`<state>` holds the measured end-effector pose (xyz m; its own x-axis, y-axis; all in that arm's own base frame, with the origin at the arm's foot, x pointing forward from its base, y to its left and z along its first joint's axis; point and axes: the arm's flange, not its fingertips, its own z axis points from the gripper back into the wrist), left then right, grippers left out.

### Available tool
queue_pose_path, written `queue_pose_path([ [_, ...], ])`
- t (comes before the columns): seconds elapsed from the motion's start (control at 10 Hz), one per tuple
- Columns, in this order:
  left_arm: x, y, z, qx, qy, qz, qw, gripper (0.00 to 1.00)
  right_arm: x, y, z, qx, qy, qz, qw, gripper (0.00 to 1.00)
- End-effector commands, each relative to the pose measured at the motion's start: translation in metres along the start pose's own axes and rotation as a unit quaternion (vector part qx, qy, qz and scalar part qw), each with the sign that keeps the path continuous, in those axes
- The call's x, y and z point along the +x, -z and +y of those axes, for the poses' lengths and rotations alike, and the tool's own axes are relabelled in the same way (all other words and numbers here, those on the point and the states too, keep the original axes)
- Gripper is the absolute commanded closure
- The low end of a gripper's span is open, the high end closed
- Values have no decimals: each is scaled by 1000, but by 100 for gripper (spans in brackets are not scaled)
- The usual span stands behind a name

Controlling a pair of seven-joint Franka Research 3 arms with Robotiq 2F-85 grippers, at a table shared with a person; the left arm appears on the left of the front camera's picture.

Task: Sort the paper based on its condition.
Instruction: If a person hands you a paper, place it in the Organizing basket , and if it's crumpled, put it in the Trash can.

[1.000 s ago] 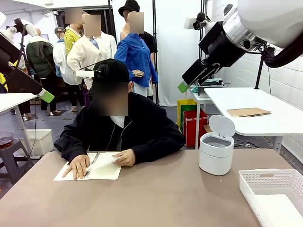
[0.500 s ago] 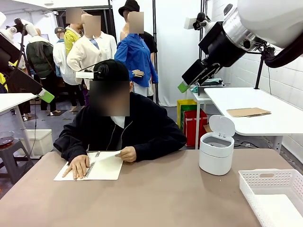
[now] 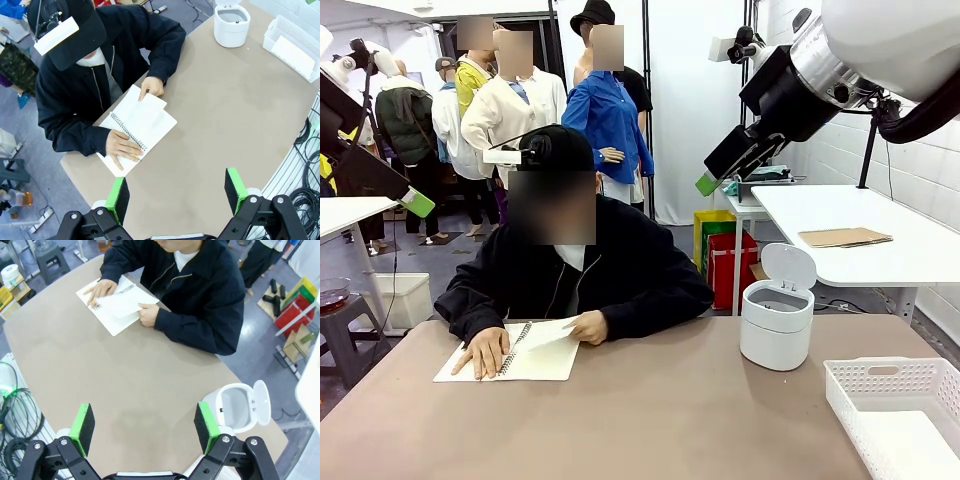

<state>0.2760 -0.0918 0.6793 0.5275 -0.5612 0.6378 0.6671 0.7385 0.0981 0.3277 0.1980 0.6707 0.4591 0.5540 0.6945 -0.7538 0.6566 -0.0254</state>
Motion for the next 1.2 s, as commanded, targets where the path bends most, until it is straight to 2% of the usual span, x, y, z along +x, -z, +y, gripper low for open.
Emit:
queue_pose_path([
  [0.0,-1,-1,0,0,1,1,1000,0,2,2,-1,1,0,1,1000,0],
  [1.1,-1,-1,0,0,1,1,1000,0,2,2,-1,1,0,1,1000,0],
])
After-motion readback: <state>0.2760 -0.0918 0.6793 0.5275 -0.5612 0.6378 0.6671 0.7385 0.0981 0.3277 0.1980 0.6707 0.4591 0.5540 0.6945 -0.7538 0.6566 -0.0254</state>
